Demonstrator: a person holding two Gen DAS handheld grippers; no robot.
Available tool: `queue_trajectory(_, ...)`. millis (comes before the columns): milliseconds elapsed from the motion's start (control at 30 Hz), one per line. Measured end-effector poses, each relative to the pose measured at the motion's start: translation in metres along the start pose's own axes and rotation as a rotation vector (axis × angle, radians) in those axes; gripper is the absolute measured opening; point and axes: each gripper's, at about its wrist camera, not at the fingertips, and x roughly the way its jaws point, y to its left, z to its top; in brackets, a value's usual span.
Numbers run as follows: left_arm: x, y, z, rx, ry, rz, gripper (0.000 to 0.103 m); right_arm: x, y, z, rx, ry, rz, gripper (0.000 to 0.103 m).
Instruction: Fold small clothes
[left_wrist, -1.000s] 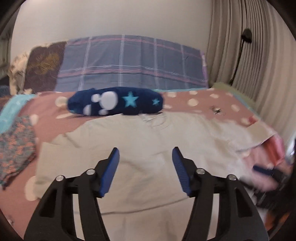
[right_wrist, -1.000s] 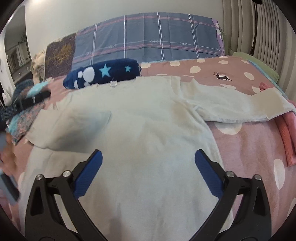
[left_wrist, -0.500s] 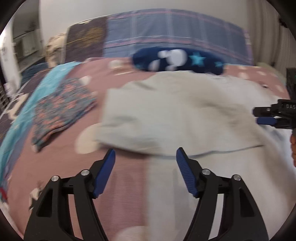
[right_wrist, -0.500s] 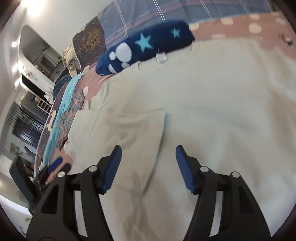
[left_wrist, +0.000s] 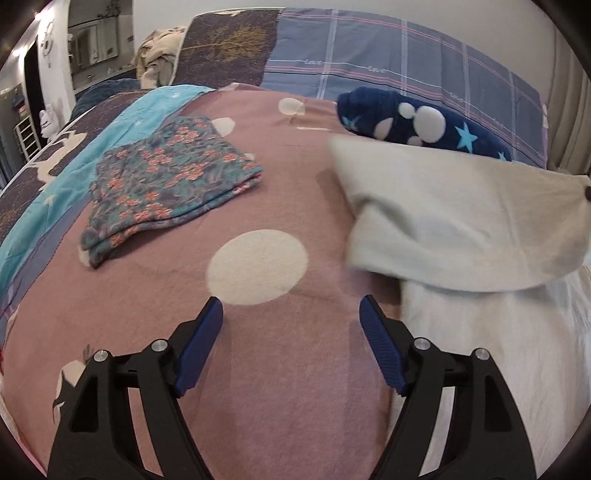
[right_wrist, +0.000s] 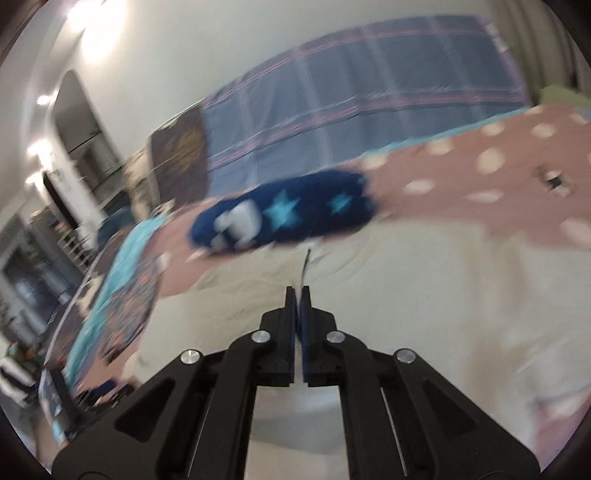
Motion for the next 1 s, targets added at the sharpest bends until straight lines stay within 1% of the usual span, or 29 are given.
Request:
queue_trajectory(67, 0.004, -0.008, 0.003, 0.013, 0.000, -0.022, 0.077, 0.011, -0.020, 0.008, 0.034, 0.040, -0.023, 0.011)
queue_trajectory(100, 0.005, -0.010, 0.003, 0.017, 0.002, -0.028, 0.077, 0.022, -0.034, 0.008, 0.068, 0.073, -0.047, 0.020)
queue_trajectory(133, 0.006, -0.014, 0.004, 0.024, 0.002, -0.038, 0.077, 0.028, -0.044, 0.006, 0.097, 0.102, -0.078, 0.047)
queue_trajectory(167, 0.006, -0.017, 0.005, 0.034, 0.001, -0.048, 0.077, 0.033, -0.054, -0.001, 0.128, 0.129, -0.118, 0.058)
queue_trajectory(200, 0.007, -0.019, 0.006, 0.041, 0.000, -0.054, 0.077, 0.036, -0.058, -0.005, 0.141, 0.132, -0.125, 0.058)
queue_trajectory(267, 0.007, -0.025, 0.008, 0.058, -0.003, -0.066, 0.077, 0.034, -0.063, -0.016, 0.150, 0.138, -0.109, 0.058)
queue_trajectory(400, 0.011, -0.035, 0.016, 0.087, -0.022, -0.087, 0.073, 0.028, -0.069, -0.040, 0.121, 0.216, -0.089, 0.058)
queue_trajectory(467, 0.016, -0.037, 0.019, 0.089, -0.015, -0.095, 0.059, 0.027, -0.070, -0.049, 0.111, 0.245, -0.080, 0.058)
queue_trajectory(500, 0.020, -0.038, 0.022, 0.084, -0.005, -0.100, 0.055, 0.028, -0.068, -0.052, 0.110, 0.257, -0.070, 0.054)
queue_trajectory(533, 0.024, -0.039, 0.024, 0.073, 0.006, -0.109, 0.048, 0.027, -0.067, -0.055, 0.108, 0.263, -0.062, 0.050)
queue_trajectory(567, 0.029, -0.039, 0.027, 0.060, 0.014, -0.119, 0.045, 0.031, -0.065, -0.057, 0.102, 0.271, -0.061, 0.043)
queue_trajectory(600, 0.032, -0.039, 0.029, 0.047, 0.016, -0.124, 0.045, 0.035, -0.061, -0.058, 0.092, 0.277, -0.067, 0.030)
queue_trajectory(633, 0.033, -0.039, 0.030, 0.038, 0.015, -0.128, 0.040, 0.038, -0.058, -0.059, 0.083, 0.284, -0.069, 0.019)
queue_trajectory(667, 0.035, -0.039, 0.031, 0.029, 0.013, -0.132, 0.029, 0.044, -0.052, -0.060, 0.059, 0.303, -0.078, 0.005)
queue_trajectory(700, 0.036, -0.038, 0.030, 0.020, 0.016, -0.137, 0.023, 0.043, -0.049, -0.058, 0.047, 0.297, -0.094, 0.005)
queue_trajectory(733, 0.037, -0.037, 0.029, 0.012, 0.017, -0.136, 0.017, 0.035, -0.045, -0.056, 0.037, 0.260, -0.120, 0.004)
queue_trajectory(767, 0.037, -0.034, 0.028, 0.000, 0.018, -0.138, 0.015, 0.024, -0.041, -0.053, 0.021, 0.220, -0.158, 0.004)
queue_trajectory(833, 0.036, -0.029, 0.026, -0.028, 0.018, -0.159, 0.014, 0.011, -0.040, -0.048, 0.004, 0.187, -0.200, 0.004)
queue_trajectory(867, 0.035, -0.028, 0.025, -0.033, 0.016, -0.168, 0.013, 0.006, -0.041, -0.048, -0.020, 0.181, -0.277, 0.004)
queue_trajectory(900, 0.032, -0.028, 0.022, -0.035, 0.011, -0.170, 0.011, 0.008, -0.042, -0.048, -0.040, 0.193, -0.306, 0.007)
queue_trajectory(933, 0.031, -0.028, 0.021, -0.032, 0.009, -0.176, 0.007, 0.012, -0.043, -0.051, -0.061, 0.223, -0.321, 0.007)
queue_trajectory(967, 0.029, -0.028, 0.019, -0.028, 0.006, -0.189, 0.006, 0.016, -0.046, -0.054, -0.077, 0.255, -0.347, 0.013)
queue_trajectory(1000, 0.028, -0.028, 0.018, -0.027, 0.004, -0.203, 0.006, 0.017, -0.046, -0.056, -0.084, 0.266, -0.396, 0.024)
